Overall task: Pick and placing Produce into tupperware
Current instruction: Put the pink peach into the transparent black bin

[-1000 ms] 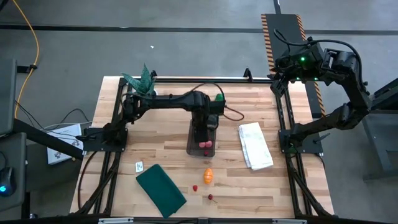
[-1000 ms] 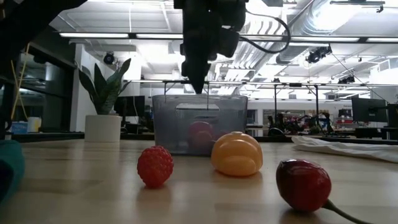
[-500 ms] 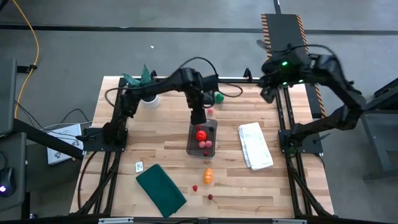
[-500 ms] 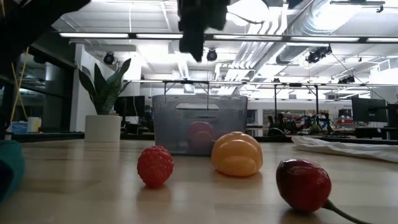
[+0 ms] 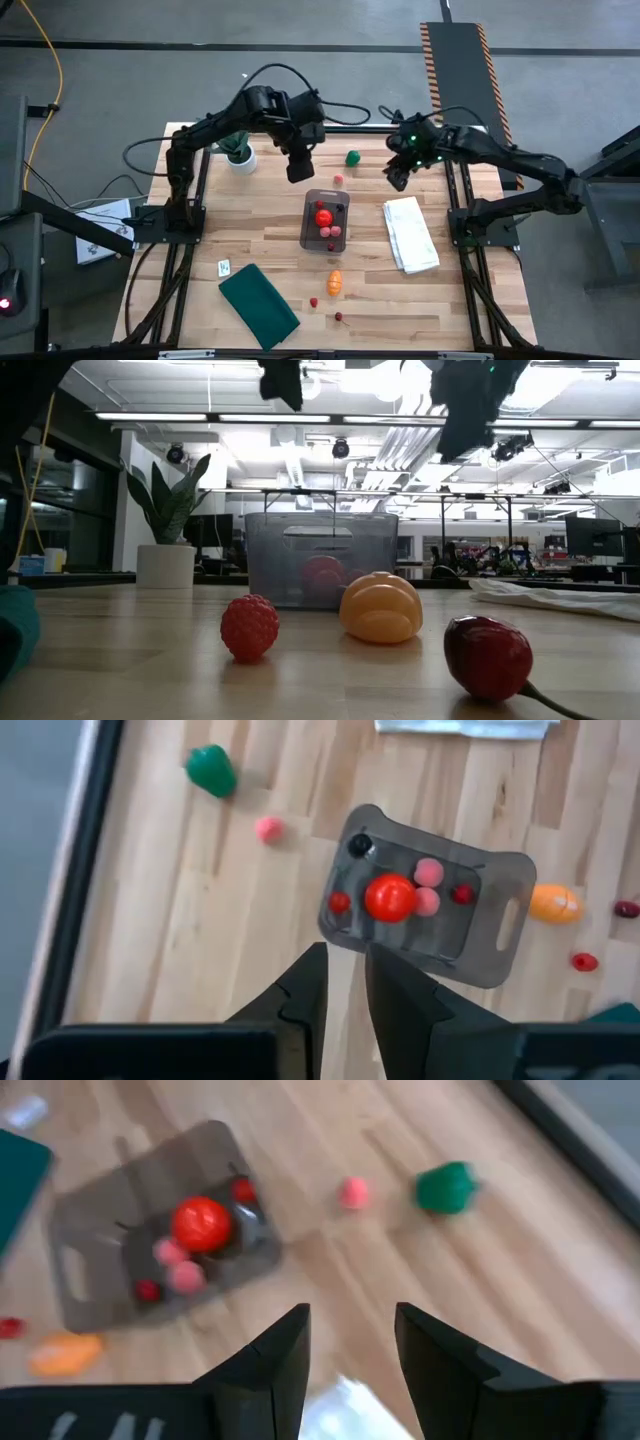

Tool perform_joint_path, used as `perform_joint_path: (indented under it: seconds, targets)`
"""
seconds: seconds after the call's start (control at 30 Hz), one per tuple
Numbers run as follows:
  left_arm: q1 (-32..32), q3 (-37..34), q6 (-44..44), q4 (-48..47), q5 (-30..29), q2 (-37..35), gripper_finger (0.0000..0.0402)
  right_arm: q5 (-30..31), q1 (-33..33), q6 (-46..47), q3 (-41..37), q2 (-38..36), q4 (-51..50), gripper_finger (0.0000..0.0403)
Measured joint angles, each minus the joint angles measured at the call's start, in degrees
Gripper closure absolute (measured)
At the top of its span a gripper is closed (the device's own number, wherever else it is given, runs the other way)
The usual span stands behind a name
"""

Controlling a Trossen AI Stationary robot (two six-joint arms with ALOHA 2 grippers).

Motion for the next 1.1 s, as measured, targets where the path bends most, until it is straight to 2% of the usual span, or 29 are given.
perform_joint_path:
  seconds: [0.17,0.43,0.53,0.73,0.93,1.1]
  targets:
    - [0.51,0.00,0.03,0.00,-1.76,-3.59,0.0350,-3.45,0.02,4.39,-4.49,1.53,9.12,0.0263]
    - [3.04,-0.22,-0.12,0.15,-2.23,-9.86,0.0353,-3.69,0.00,4.87,-2.75,7.67,13.28,0.0263]
    - [4.15,-3.94,-0.44,0.20,-2.83,-13.11,0.0353,-3.81,0.00,5.32,-1.54,10.88,14.29,0.0263]
    - [6.79,-21.27,-1.92,1.49,-3.22,-23.19,0.0354,-4.00,0.02,5.50,2.67,17.33,14.22,0.0263]
    - [7.10,-43.14,-6.70,16.27,-0.04,-33.86,0.0356,-3.99,0.02,5.63,11.28,23.69,12.39,0.0263]
    - [7.06,-57.45,-10.71,28.89,4.06,-40.04,0.0356,-3.98,0.10,7.50,18.55,30.19,6.66,0.0263]
